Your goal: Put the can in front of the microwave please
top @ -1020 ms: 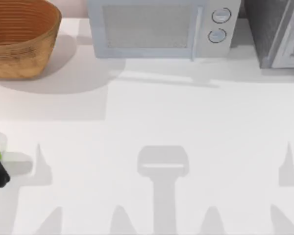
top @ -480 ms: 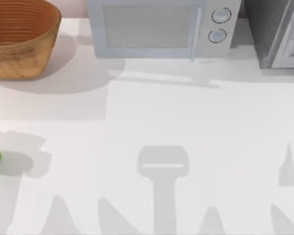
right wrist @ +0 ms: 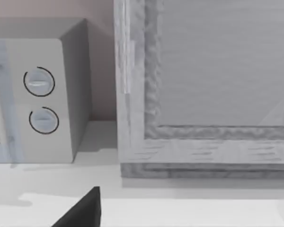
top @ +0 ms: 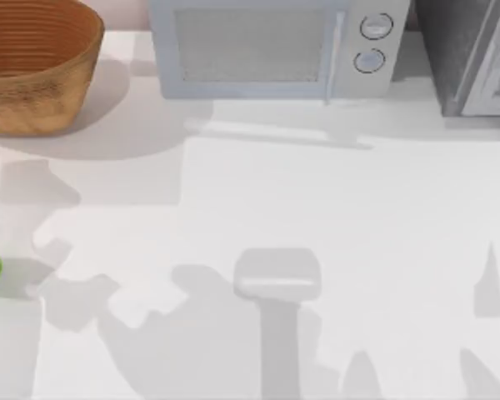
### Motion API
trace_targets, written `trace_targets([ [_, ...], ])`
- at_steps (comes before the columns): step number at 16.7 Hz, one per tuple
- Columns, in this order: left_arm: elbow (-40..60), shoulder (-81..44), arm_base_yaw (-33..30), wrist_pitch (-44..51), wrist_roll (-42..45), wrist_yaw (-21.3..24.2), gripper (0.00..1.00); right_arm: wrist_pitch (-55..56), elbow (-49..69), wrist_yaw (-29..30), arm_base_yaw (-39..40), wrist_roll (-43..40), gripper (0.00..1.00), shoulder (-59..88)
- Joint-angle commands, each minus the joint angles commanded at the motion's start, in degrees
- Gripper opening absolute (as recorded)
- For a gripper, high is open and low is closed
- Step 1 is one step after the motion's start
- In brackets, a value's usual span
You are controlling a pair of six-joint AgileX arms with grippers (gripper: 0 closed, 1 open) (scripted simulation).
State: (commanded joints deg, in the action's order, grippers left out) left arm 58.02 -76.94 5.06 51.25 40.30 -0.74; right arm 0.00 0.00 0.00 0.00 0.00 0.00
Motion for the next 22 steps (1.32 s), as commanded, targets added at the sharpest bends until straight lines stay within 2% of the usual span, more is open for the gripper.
trace_targets([
  [5,14.5,-18.41,1.24,12.14,9.65,0.3,1.0,0.0,0.0,0.0,0.0,0.0,1.0,0.0],
  [9,19.62,-23.66,1.69,15.87,12.73,0.73,1.0,0.0,0.0,0.0,0.0,0.0,1.0,0.0],
  [16,18.61,-23.87,1.51,14.78,12.61,0.73,1.0,0.0,0.0,0.0,0.0,0.0,1.0,0.0],
  [22,10.57,-26.97,1.78,3.34,12.9,0.74,1.0,0.0,0.0,0.0,0.0,0.0,1.0,0.0],
])
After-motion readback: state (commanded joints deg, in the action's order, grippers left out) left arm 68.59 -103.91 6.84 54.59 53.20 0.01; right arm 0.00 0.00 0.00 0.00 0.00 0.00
